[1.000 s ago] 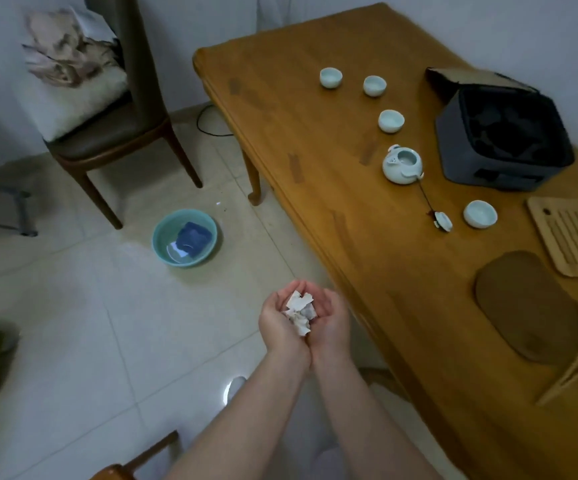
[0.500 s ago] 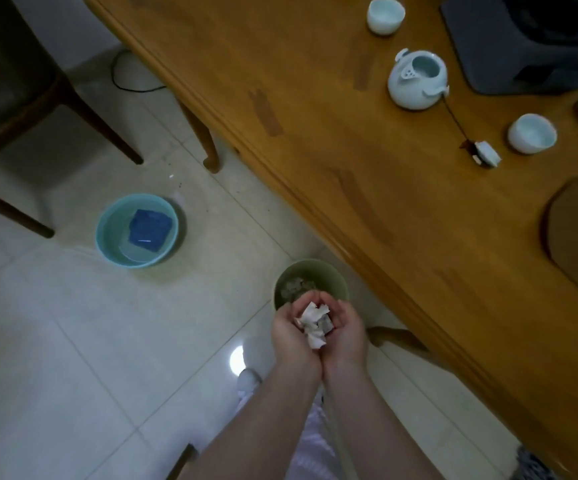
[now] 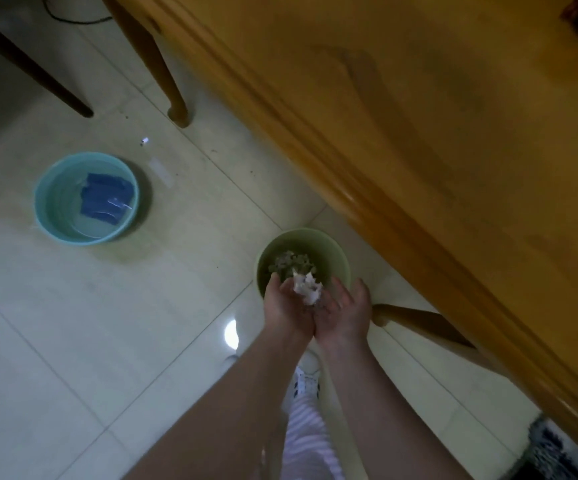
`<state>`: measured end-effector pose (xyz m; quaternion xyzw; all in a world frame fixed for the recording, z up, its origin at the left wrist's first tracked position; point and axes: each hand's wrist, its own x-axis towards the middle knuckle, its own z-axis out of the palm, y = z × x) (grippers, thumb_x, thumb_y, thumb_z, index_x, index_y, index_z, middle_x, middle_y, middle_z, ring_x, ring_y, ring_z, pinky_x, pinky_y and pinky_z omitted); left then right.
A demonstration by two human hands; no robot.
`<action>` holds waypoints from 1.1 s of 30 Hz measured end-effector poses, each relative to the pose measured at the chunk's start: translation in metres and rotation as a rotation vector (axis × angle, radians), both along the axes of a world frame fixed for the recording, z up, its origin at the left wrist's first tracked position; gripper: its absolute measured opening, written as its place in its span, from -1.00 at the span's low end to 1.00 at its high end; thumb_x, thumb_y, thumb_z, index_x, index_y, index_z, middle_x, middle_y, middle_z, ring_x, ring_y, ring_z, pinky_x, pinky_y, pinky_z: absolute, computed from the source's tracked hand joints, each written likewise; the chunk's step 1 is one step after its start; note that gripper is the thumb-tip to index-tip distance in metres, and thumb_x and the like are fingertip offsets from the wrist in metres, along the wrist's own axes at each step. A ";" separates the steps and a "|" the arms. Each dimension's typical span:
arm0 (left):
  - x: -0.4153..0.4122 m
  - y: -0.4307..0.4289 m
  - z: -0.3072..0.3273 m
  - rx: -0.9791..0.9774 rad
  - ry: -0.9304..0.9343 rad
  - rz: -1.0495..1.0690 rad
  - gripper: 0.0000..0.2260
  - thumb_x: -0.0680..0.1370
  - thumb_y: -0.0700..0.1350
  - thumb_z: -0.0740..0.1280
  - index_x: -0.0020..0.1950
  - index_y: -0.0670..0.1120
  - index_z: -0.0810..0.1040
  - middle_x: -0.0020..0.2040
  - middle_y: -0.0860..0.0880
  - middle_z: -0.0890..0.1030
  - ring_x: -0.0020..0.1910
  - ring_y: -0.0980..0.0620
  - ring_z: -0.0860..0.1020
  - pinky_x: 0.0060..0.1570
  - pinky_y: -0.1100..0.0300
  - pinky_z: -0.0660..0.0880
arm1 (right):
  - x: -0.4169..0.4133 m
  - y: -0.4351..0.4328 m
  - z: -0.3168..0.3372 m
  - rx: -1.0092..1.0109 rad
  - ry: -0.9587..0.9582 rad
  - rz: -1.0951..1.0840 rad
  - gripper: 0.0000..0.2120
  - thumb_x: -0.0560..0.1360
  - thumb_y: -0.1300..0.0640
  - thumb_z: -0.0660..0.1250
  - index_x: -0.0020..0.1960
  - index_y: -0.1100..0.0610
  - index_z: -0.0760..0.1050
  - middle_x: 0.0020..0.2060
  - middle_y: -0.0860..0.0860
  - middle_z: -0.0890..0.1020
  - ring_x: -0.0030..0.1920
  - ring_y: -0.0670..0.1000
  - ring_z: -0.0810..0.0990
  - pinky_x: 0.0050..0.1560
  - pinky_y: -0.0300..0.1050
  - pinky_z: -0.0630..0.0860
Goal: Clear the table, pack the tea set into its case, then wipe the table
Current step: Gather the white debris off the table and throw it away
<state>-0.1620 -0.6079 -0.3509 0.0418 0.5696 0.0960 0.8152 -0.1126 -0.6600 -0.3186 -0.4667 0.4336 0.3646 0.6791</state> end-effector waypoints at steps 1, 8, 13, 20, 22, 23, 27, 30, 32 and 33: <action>0.000 0.003 -0.004 0.007 0.007 -0.023 -0.67 0.59 0.18 0.06 -0.09 -0.04 0.43 -0.13 0.00 0.47 -0.20 0.05 0.42 -0.21 0.12 0.33 | 0.000 -0.001 -0.006 -0.009 0.004 0.004 -0.47 0.56 -0.22 0.13 0.33 0.13 0.46 0.37 0.18 0.44 0.38 0.19 0.40 0.24 0.13 0.38; 0.000 0.004 0.007 -0.025 0.028 0.005 -0.69 0.58 0.19 0.08 -0.08 -0.01 0.42 -0.13 0.02 0.51 -0.17 0.06 0.44 -0.19 0.10 0.35 | 0.005 0.004 0.004 -0.005 -0.011 0.020 -0.43 0.52 -0.29 0.15 0.38 0.04 0.44 0.44 0.09 0.36 0.50 0.13 0.21 0.40 0.19 0.17; 0.001 0.016 0.038 0.011 0.029 0.079 -0.71 0.58 0.15 0.11 -0.05 -0.04 0.43 -0.02 -0.03 0.50 -0.13 0.04 0.47 -0.15 0.10 0.38 | 0.000 0.019 0.027 0.043 -0.061 0.054 -0.48 0.56 -0.24 0.11 0.32 0.08 0.49 0.37 0.12 0.46 0.44 0.14 0.33 0.42 0.14 0.21; -0.025 0.051 0.086 0.169 0.083 0.198 -0.57 0.58 0.14 0.13 0.33 -0.09 0.42 0.38 -0.11 0.45 0.38 -0.10 0.40 0.11 0.06 0.35 | -0.027 0.062 0.072 0.141 -0.056 0.143 -0.58 0.62 -0.08 0.06 0.22 0.14 0.54 0.23 0.14 0.58 0.35 0.15 0.44 0.47 0.09 0.21; -0.034 0.063 0.103 0.224 0.101 0.216 -0.62 0.58 0.10 0.13 0.30 -0.08 0.41 0.41 -0.12 0.43 0.41 -0.10 0.38 0.17 0.06 0.36 | -0.038 0.077 0.086 0.175 -0.056 0.189 -0.59 0.63 -0.07 0.05 0.22 0.14 0.53 0.20 0.13 0.60 0.34 0.15 0.44 0.45 0.07 0.22; -0.039 0.069 0.111 0.247 0.106 0.231 -0.62 0.59 0.07 0.14 0.32 -0.10 0.41 0.41 -0.12 0.43 0.40 -0.09 0.39 0.23 0.05 0.34 | -0.042 0.084 0.094 0.193 -0.057 0.207 -0.60 0.63 -0.06 0.05 0.21 0.14 0.53 0.19 0.13 0.60 0.33 0.15 0.45 0.43 0.05 0.24; -0.053 0.094 0.151 0.295 0.078 0.301 -0.55 0.59 0.04 0.14 0.41 -0.17 0.39 0.37 -0.16 0.47 0.37 -0.11 0.42 0.33 0.02 0.32 | -0.057 0.114 0.135 0.231 -0.067 0.253 -0.60 0.61 -0.06 0.10 0.17 0.18 0.54 0.13 0.15 0.63 0.27 0.15 0.50 0.43 0.05 0.25; -0.059 0.110 0.188 0.323 0.047 0.352 -0.55 0.60 0.05 0.15 0.39 -0.18 0.41 0.34 -0.16 0.49 0.35 -0.12 0.44 0.36 0.01 0.33 | -0.063 0.131 0.172 0.263 -0.086 0.282 -0.60 0.60 -0.06 0.12 0.16 0.20 0.56 0.09 0.16 0.65 0.23 0.14 0.54 0.43 0.07 0.29; -0.060 0.119 0.212 0.340 0.024 0.382 -0.56 0.59 0.03 0.16 0.38 -0.19 0.41 0.33 -0.16 0.50 0.34 -0.12 0.46 0.36 0.01 0.35 | -0.064 0.141 0.197 0.276 -0.104 0.303 -0.59 0.59 -0.06 0.12 0.17 0.22 0.56 0.09 0.17 0.65 0.21 0.15 0.56 0.40 0.07 0.33; -0.060 0.124 0.225 0.352 0.015 0.376 -0.57 0.59 0.01 0.16 0.38 -0.20 0.41 0.31 -0.16 0.51 0.34 -0.12 0.46 0.34 0.03 0.37 | -0.063 0.145 0.210 0.283 -0.113 0.311 -0.58 0.60 -0.05 0.12 0.17 0.23 0.55 0.09 0.18 0.65 0.20 0.16 0.56 0.39 0.08 0.35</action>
